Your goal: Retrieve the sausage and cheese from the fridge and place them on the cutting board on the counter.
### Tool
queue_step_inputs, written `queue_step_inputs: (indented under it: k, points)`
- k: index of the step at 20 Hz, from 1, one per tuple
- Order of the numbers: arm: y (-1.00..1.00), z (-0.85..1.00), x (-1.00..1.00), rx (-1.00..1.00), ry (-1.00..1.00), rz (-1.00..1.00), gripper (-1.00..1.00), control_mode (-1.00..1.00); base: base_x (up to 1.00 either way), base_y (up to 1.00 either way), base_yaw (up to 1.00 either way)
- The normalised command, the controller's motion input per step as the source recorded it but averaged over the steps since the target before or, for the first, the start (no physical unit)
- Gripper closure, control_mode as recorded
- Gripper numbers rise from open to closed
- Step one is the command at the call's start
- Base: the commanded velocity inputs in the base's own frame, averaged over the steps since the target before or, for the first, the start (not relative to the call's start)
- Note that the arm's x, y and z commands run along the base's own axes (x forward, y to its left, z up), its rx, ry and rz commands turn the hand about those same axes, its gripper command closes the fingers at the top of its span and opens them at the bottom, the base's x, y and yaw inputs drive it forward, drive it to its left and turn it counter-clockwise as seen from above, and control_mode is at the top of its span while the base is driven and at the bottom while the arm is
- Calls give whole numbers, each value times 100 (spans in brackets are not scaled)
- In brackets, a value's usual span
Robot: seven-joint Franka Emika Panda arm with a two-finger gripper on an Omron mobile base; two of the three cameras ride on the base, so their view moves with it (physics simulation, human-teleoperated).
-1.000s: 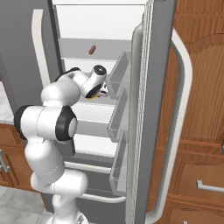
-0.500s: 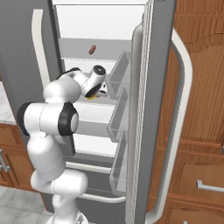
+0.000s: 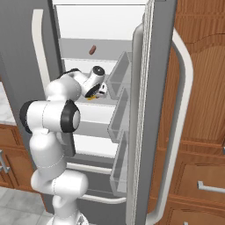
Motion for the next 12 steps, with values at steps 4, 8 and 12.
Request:
queue_step_inputs:
  k: [4,8,12]
  points:
    - [10,-10,20,2,3,0,-100,-100,0,0,0]
    - [9,-12,20,0,4,0,-100,-100,0,0,0]
    - [8,-10,20,0,2,0,-100,-100,0,0,0]
